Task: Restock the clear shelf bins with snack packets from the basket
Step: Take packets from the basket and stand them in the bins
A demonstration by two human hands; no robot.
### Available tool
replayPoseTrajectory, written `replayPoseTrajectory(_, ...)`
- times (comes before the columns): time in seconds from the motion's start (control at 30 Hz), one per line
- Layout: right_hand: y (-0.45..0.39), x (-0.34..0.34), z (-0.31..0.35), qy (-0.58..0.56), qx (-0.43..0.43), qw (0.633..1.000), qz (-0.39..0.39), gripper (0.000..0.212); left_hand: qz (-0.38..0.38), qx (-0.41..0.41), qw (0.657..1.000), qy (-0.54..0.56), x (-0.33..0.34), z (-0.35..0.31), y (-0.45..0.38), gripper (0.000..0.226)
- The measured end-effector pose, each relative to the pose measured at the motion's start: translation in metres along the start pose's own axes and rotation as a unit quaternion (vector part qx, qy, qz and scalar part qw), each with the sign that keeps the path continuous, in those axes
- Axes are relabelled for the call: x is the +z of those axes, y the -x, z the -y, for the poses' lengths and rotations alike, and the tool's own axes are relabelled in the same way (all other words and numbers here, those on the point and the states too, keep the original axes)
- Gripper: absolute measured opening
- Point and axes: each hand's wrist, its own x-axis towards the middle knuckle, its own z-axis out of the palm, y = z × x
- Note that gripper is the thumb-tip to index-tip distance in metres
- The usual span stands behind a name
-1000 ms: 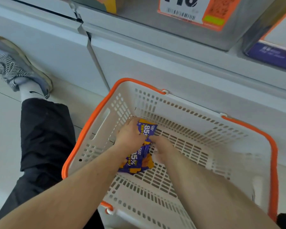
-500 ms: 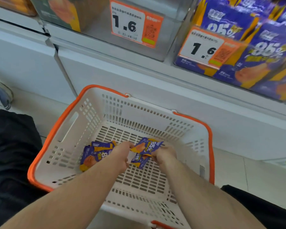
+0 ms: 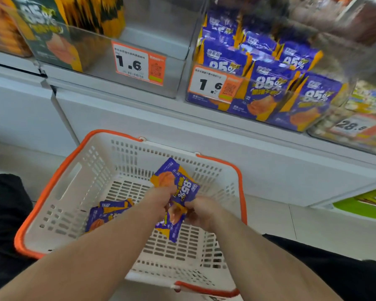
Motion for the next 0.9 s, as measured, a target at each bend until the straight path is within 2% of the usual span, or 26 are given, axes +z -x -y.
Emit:
replayPoseTrajectory(0.07,0.009,0.001,0.006,0.049,-0.019,0.998,-0.02,0.02,-0.027,0.066,0.996,-0.043,-0.001,-0.007,0.005,0.009)
replayPoseTrajectory(0.17,0.018,-0.007,0.022,0.098,-0.083,0.988,-0.091,0.013,0.006,0.112,0.993,-0.042,-0.003,-0.015,0.017,0.012)
replayPoseTrajectory(0.27,0.026,-0.019,0.045,0.02,-0.144,0.983,-0.114,0.007,0.053,0.139,0.987,-0.058,0.004,-0.022,0.029,0.018)
replayPoseTrajectory(0.37,0.044,-0.029,0.073,-0.031,-0.188,0.973,-0.129,0.007,0.086,0.139,0.987,0.002,0.018,-0.043,0.041,0.021)
replayPoseTrajectory(0.47,0.066,-0.042,0.105,0.067,-0.271,0.942,-0.188,0.014,0.084,0.195,0.976,0.038,0.033,-0.072,0.055,0.014)
replayPoseTrajectory(0.57,0.103,-0.064,0.133,0.222,-0.368,0.847,-0.313,0.009,0.069,0.337,0.936,-0.081,0.054,-0.095,0.072,0.023)
replayPoseTrajectory(0.63,0.134,-0.081,0.15,0.26,-0.43,0.769,-0.394,0.007,0.073,0.43,0.883,-0.174,0.073,-0.107,0.082,0.013)
replayPoseTrajectory(0.67,0.151,-0.089,0.159,0.26,-0.471,0.728,-0.425,0.01,0.067,0.471,0.851,-0.223,0.084,-0.113,0.087,0.008)
replayPoseTrajectory(0.73,0.173,-0.107,0.175,0.263,-0.564,0.608,-0.493,0.016,0.026,0.569,0.758,-0.317,0.106,-0.121,0.095,0.031)
replayPoseTrajectory(0.8,0.188,-0.127,0.189,0.282,-0.613,0.494,-0.548,0.021,-0.023,0.658,0.652,-0.376,0.125,-0.127,0.106,0.049)
replayPoseTrajectory(0.87,0.2,-0.146,0.201,0.293,-0.624,0.421,-0.59,0.021,-0.046,0.679,0.589,-0.436,0.138,-0.13,0.116,0.058)
replayPoseTrajectory(0.9,0.204,-0.155,0.206,0.303,-0.617,0.404,-0.604,0.021,-0.055,0.677,0.567,-0.467,0.142,-0.131,0.116,0.062)
